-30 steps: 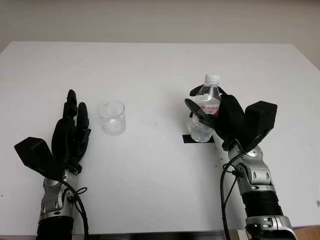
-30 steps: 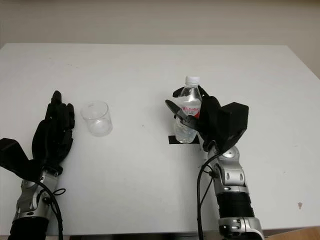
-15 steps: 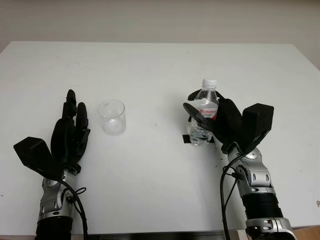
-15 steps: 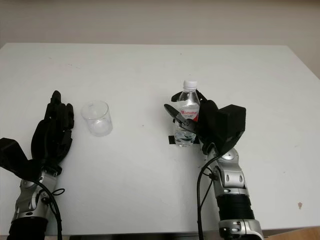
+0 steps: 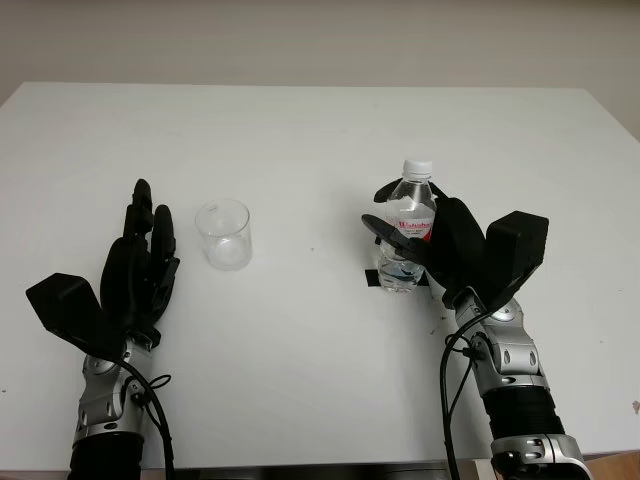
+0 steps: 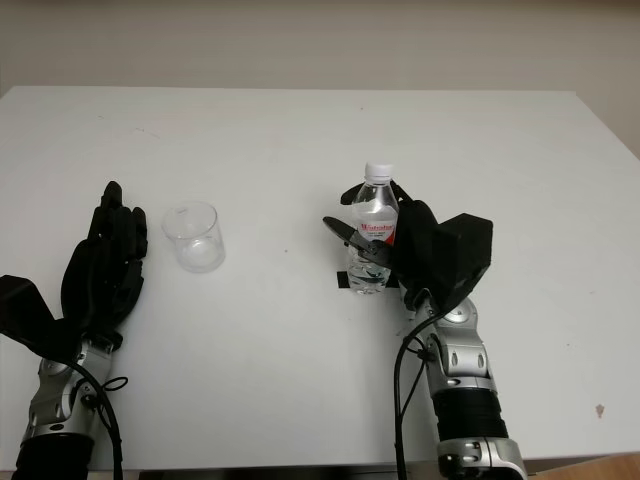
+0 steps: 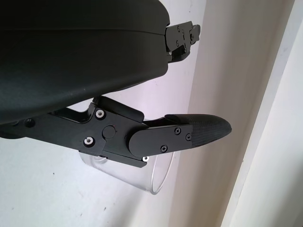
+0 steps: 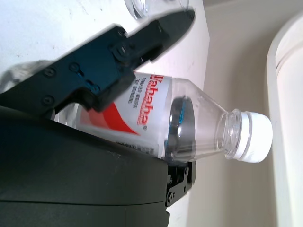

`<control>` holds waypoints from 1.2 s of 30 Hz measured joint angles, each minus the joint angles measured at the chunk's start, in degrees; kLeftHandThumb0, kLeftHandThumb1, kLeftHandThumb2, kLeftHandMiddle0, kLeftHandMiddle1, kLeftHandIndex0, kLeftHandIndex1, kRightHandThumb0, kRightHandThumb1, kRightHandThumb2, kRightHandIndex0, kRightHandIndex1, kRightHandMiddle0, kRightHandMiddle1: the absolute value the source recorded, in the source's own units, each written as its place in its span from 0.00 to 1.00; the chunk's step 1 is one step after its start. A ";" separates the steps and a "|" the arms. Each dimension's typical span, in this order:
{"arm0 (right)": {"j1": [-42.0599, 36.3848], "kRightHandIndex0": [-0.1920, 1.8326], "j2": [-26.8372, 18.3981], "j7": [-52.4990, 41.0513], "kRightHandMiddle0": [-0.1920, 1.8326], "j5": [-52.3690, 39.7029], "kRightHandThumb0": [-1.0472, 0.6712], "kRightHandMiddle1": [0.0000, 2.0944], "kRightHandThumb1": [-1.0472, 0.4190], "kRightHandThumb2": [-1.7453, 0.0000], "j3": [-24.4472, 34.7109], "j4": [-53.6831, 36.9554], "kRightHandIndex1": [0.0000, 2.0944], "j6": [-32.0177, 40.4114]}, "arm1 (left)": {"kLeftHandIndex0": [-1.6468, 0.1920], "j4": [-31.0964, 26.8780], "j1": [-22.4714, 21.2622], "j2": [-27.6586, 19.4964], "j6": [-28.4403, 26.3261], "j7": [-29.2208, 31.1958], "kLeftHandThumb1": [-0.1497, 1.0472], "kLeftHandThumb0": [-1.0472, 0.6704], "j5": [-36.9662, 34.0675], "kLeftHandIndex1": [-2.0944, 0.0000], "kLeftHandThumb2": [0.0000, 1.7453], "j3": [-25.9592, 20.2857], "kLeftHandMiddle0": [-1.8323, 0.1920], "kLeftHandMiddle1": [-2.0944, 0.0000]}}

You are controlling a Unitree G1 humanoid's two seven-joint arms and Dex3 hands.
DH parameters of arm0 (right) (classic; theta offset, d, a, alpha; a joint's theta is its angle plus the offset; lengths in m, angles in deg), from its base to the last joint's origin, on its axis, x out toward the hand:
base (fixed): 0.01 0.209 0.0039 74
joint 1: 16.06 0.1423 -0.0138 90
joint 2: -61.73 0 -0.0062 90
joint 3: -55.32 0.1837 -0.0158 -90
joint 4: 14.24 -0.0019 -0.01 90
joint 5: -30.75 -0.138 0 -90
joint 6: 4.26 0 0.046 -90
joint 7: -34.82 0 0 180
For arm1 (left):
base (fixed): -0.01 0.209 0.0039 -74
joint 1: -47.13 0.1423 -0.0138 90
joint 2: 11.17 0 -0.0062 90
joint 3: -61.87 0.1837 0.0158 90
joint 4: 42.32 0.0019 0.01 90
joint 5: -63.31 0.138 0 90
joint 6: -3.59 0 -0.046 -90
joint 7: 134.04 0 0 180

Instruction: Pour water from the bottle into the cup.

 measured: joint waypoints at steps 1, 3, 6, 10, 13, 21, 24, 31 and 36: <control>0.00 0.01 -0.25 -0.68 0.01 0.34 0.28 0.79 0.08 0.97 -0.14 0.14 0.72 -0.68 | 0.99 0.00 0.00 -0.04 0.00 0.04 1.00 0.19 0.00 0.98 0.29 0.00 0.99 0.97; -0.08 0.00 -1.02 -1.90 0.00 1.22 0.27 0.60 0.09 0.97 -0.52 0.23 0.52 -1.84 | 0.99 0.02 0.00 -0.11 0.01 0.16 1.00 0.19 0.00 0.98 0.29 0.00 1.00 0.98; -0.19 0.01 -1.88 -4.62 0.00 1.44 0.26 0.37 0.09 0.97 -0.79 0.98 0.28 -5.20 | 0.99 0.15 0.00 -0.30 0.03 0.28 1.00 0.19 0.00 0.97 0.28 -0.01 0.99 0.97; -0.40 0.03 -2.34 -7.17 0.02 1.21 0.21 0.18 0.10 0.97 -0.85 2.12 0.09 -7.80 | 0.99 0.20 0.00 -0.40 0.02 0.26 1.00 0.19 0.00 0.97 0.29 -0.01 0.99 0.97; -0.67 0.00 -2.37 -8.38 0.00 0.63 0.18 0.08 0.11 0.97 -0.83 2.17 0.02 -7.99 | 0.98 0.20 0.00 -0.41 0.02 0.20 1.00 0.19 0.00 0.97 0.28 -0.01 0.99 0.97; -2.07 0.00 -2.72 -10.48 0.00 -1.57 0.12 0.00 0.12 0.97 -0.07 1.88 0.00 -7.65 | 0.98 0.20 0.00 -0.41 0.02 0.25 1.00 0.19 0.00 0.97 0.28 -0.01 0.99 0.97; -2.67 0.00 -3.31 -10.74 0.00 -1.54 0.09 0.00 0.11 0.97 -0.08 1.69 0.00 -7.61 | 0.99 0.20 0.00 -0.41 0.02 0.25 1.00 0.19 0.00 0.97 0.29 -0.01 0.99 0.98; -4.59 0.00 -3.45 -8.07 0.00 -0.73 0.05 0.00 0.10 0.97 -0.03 0.47 0.00 -7.62 | 0.99 0.19 0.00 -0.41 0.01 0.25 1.00 0.19 0.00 0.97 0.29 0.00 0.99 0.97; -5.65 0.00 -3.37 -5.86 0.00 -0.54 0.04 0.00 0.10 0.97 0.47 0.59 0.00 -8.10 | 0.98 0.19 0.01 -0.41 -0.01 0.17 1.00 0.19 0.05 0.97 0.28 0.04 0.99 0.97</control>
